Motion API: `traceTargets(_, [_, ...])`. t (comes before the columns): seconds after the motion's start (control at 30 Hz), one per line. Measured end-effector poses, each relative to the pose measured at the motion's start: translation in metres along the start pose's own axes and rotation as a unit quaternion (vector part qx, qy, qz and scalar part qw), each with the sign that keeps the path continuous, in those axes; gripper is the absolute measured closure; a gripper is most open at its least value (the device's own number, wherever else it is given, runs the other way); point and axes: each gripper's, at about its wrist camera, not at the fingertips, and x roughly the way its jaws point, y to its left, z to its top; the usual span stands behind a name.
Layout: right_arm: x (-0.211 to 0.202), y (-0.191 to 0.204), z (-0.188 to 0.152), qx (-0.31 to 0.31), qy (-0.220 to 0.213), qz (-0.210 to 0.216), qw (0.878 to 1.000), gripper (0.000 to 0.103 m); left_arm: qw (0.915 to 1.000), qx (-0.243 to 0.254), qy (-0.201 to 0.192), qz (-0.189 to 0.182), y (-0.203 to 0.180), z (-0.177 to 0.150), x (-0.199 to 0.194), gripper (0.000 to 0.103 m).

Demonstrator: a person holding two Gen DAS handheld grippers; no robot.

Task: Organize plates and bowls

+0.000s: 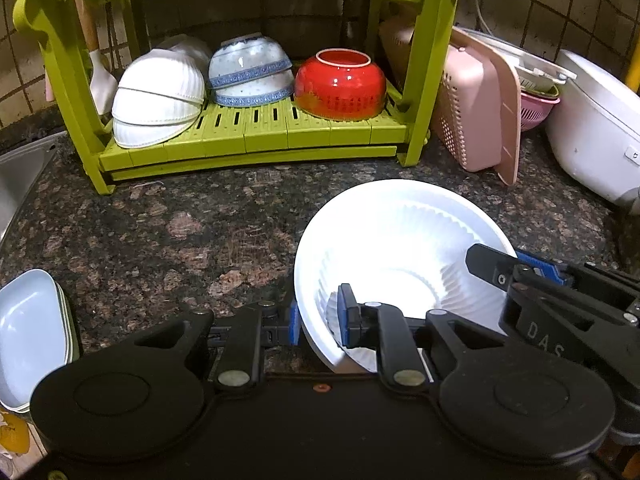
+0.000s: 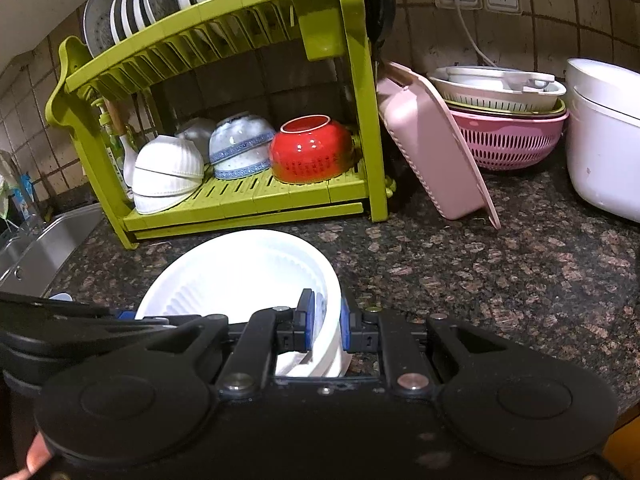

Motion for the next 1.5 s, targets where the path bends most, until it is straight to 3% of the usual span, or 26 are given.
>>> traceTargets(0.9, [0.012, 0.001, -0.004, -0.018, 0.018, -0.019, 0.999, 0.088, 0.9989, 0.034, -0.017, 0.028, -0.008, -0.004, 0.007, 0.076])
traceTargets(1.23, [0.016, -0.004, -0.004, -0.006, 0.028, -0.019, 0.999, 0.088, 0.9990, 0.003, 0.043, 0.014, -0.002, -0.005, 0.034, 0.076])
traceTargets(1.5, [0.020, -0.005, -0.006, -0.007, 0.041, -0.019, 0.999, 0.087, 0.9989, 0.000, 0.045, 0.013, -0.005, -0.007, 0.036, 0.070])
